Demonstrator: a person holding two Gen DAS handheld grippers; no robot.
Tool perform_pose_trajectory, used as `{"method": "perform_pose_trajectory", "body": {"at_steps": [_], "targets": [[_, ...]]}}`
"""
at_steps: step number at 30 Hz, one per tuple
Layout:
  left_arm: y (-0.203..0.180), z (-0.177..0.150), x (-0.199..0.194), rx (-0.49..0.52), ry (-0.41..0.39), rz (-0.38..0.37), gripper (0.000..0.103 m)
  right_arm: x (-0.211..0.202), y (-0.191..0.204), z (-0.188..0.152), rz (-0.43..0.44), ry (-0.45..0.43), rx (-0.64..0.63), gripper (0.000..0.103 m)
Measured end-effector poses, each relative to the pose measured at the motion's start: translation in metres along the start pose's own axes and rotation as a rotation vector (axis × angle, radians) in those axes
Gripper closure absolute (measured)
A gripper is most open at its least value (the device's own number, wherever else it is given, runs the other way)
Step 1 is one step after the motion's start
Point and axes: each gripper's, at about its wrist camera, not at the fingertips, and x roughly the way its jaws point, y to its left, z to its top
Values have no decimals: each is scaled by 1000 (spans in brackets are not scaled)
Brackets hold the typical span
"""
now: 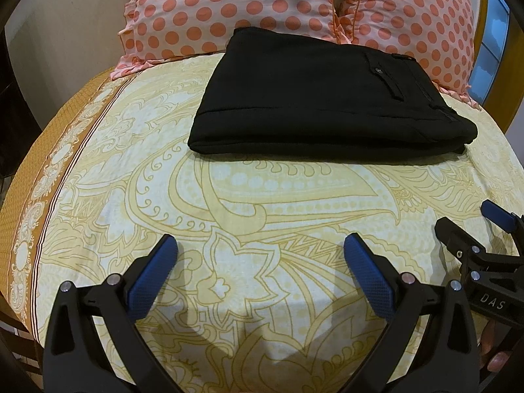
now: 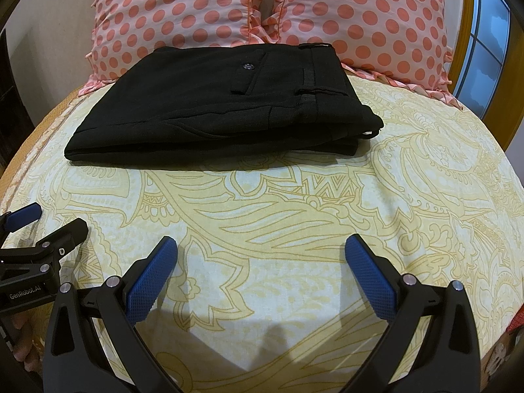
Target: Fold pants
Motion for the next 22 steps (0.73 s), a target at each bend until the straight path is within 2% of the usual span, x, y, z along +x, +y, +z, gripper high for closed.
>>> {"method": "perform_pose_trajectory", "body": {"at_steps": [10, 22], "targets": [[0, 1, 1, 1, 23, 1, 2, 0, 0, 0, 0, 0, 0, 1], [1, -3, -1, 9, -19, -2, 2, 0, 0, 0, -1, -1, 1, 1]]}}
